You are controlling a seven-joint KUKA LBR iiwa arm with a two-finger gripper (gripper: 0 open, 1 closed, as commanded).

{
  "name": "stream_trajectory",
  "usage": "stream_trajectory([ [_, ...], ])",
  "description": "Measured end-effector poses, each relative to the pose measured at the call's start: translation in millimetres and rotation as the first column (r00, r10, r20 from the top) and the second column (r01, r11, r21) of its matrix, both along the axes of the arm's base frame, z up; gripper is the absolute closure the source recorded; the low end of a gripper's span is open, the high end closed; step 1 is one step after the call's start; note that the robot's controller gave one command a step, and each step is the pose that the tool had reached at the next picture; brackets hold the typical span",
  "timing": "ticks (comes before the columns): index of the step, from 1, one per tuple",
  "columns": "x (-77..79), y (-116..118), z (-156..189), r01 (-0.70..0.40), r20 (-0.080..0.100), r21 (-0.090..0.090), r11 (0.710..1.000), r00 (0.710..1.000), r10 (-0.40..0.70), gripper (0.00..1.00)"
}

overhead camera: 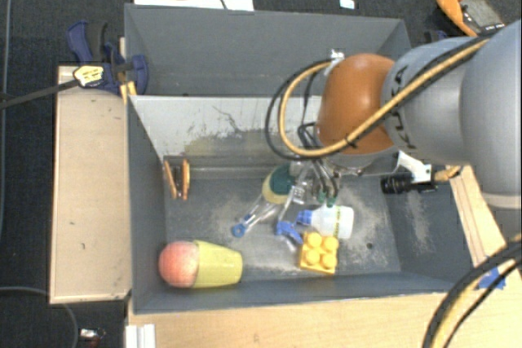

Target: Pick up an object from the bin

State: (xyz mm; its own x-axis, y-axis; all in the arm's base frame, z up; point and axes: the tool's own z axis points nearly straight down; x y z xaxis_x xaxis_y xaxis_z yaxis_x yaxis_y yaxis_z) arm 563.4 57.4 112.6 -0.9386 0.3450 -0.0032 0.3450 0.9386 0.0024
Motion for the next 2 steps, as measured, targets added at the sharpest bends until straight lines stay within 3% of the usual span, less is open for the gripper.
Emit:
stream_trajectory([
  [1,1.2,10.5,1.4,-0.035,0.005,0.000,0.999,0.999,0.035,0.00],
  [2,3.0,7.8,-17.5,0.036,0.010,0.001,0.999,0.999,-0.036,0.00],
])
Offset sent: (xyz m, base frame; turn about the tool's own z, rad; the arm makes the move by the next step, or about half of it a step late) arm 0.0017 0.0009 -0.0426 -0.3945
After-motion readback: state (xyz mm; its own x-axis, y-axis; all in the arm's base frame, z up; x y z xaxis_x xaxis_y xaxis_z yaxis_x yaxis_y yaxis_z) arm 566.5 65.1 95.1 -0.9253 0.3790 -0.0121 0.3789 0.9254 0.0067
